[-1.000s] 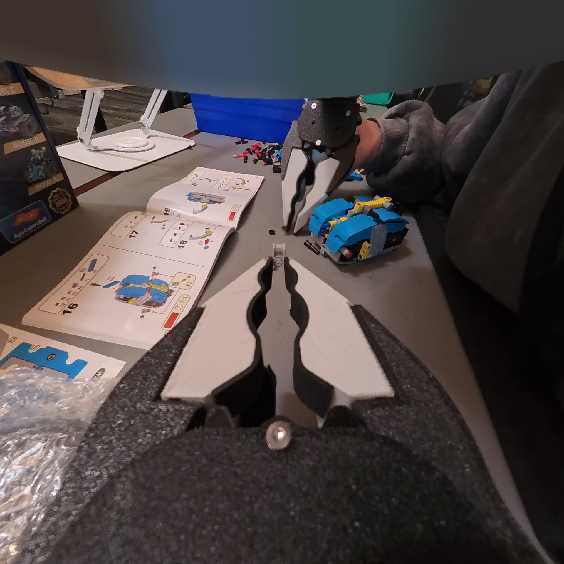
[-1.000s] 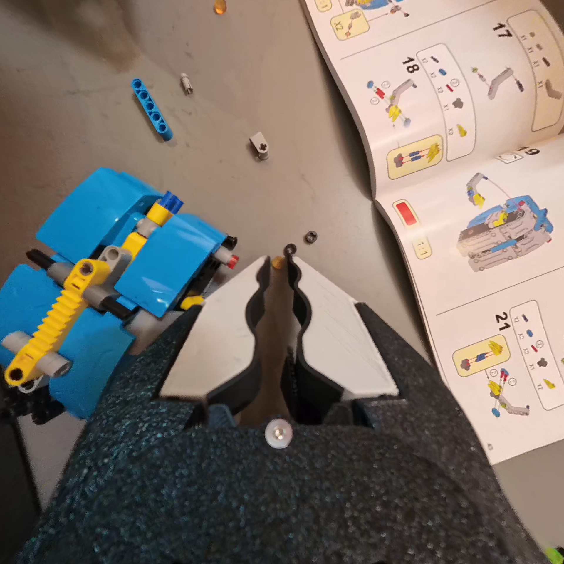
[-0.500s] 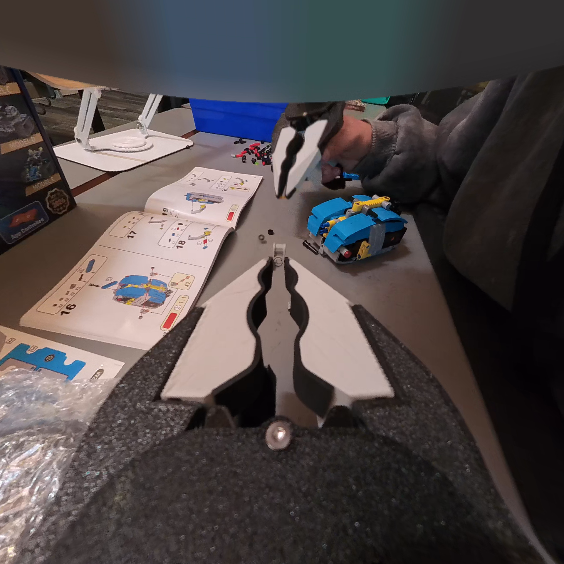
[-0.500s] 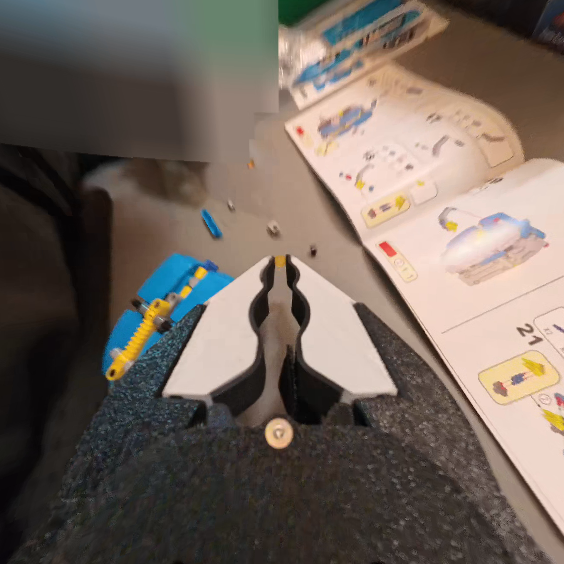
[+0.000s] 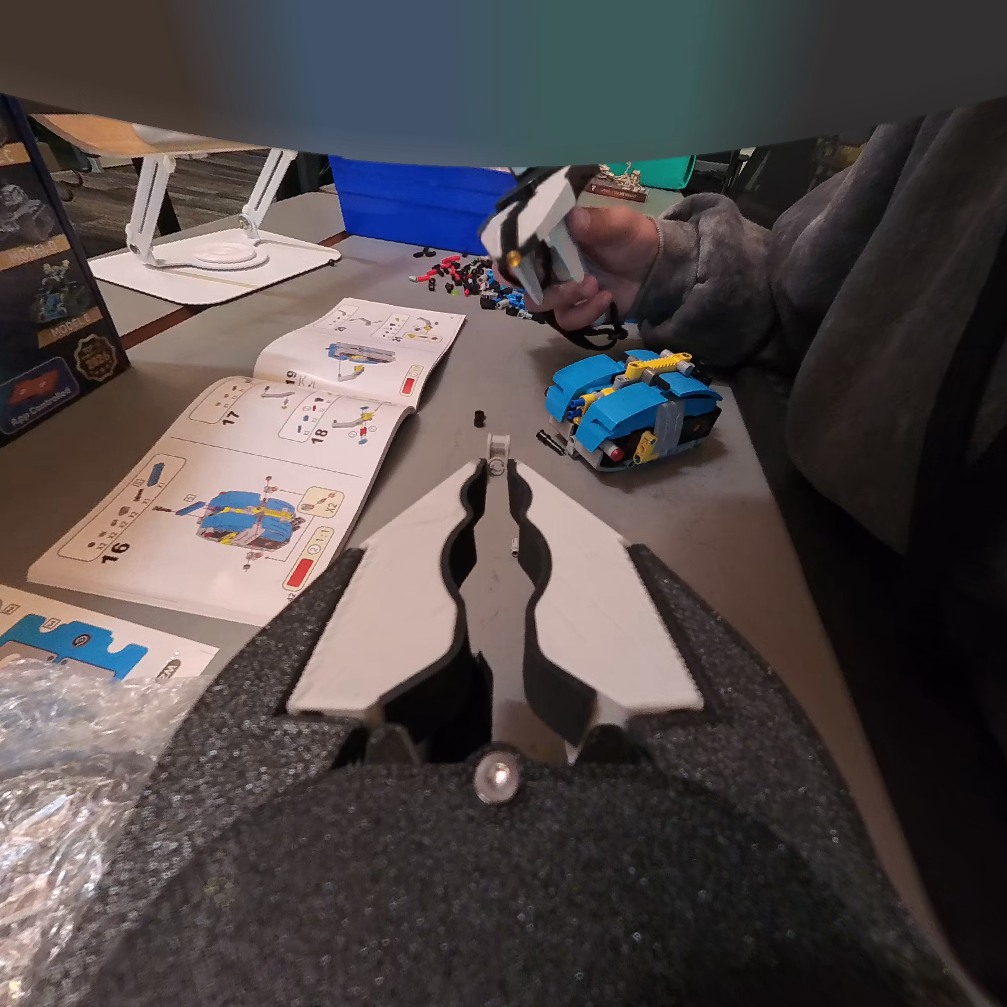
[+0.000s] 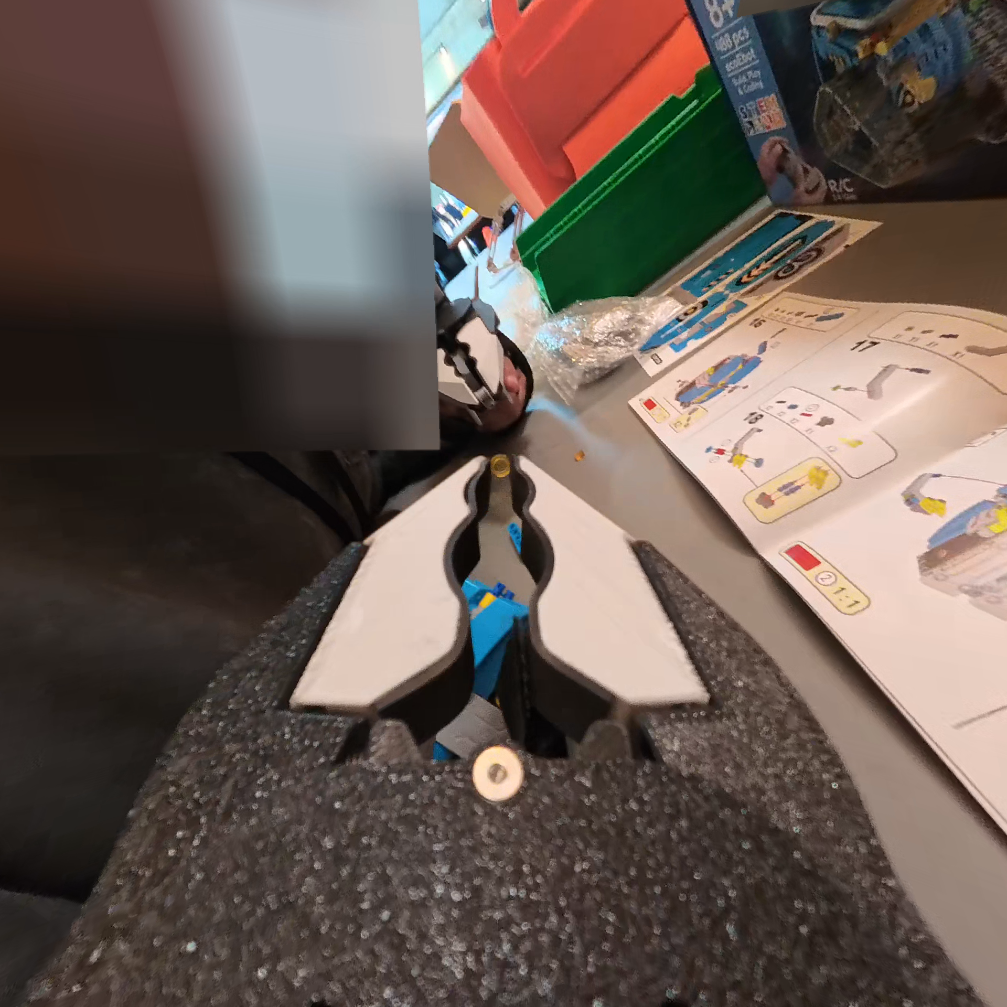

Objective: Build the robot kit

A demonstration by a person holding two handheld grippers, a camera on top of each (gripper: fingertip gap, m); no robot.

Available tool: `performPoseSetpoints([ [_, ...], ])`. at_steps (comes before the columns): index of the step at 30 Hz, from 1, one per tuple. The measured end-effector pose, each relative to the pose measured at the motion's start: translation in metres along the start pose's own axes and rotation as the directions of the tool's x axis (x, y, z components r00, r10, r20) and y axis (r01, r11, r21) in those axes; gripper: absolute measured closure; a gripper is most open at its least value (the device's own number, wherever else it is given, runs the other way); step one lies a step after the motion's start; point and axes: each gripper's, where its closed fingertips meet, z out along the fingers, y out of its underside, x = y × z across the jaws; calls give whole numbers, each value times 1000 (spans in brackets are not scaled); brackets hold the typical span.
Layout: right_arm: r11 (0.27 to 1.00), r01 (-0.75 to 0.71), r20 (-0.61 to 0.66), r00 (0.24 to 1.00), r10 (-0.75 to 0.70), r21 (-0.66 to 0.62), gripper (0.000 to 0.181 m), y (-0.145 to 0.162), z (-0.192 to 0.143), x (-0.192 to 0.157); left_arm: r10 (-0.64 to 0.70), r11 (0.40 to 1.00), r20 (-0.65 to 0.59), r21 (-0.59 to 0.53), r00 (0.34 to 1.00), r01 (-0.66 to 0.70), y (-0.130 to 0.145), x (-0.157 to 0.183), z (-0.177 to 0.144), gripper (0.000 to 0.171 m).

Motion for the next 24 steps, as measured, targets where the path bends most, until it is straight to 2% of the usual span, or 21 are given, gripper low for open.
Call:
performPoseSetpoints([
  [2, 1000, -18, 25, 1000, 18, 22, 175, -3, -1, -2, 0, 1000, 0, 0, 1000, 0, 0, 0, 0, 165],
  [4, 999, 11, -60, 998, -12, -32, 175, 4, -2, 9, 1, 1000, 3, 4, 1000, -1, -1, 0, 0, 165],
  [6, 980, 71, -212, 971, -111, -185, 175, 24, -5, 31, -4, 1000, 11, 6, 1000, 4, -1, -2, -1, 165],
  [8, 917, 114, -345, 903, -256, -383, 174, 48, -14, 53, -23, 1000, 27, 2, 999, 23, 0, -6, -2, 165],
  [10, 843, 127, -391, 843, -369, -522, 174, 64, -24, 65, -51, 999, 69, -12, 996, 52, 3, -17, -4, 165],
  [12, 793, 120, -390, 821, -417, -597, 174, 76, -28, 70, -80, 997, 107, 0, 991, 81, 2, -27, -9, 165],
  [15, 741, 105, -385, 801, -459, -664, 174, 88, -31, 77, -129, 992, 155, 27, 979, 127, 1, -40, -16, 165],
  [20, 730, 113, -380, 795, -473, -674, 170, 87, -30, 78, -182, 982, 211, 82, 960, 168, -3, -54, -23, 165],
  [22, 736, 150, -382, 776, -502, -660, 166, 73, -23, 73, -200, 978, 220, 110, 955, 179, -6, -58, -26, 165],
  [24, 746, 218, -369, 761, -534, -629, 161, 48, 0, 63, -226, 969, 221, 149, 949, 196, -10, -63, -28, 165],
])
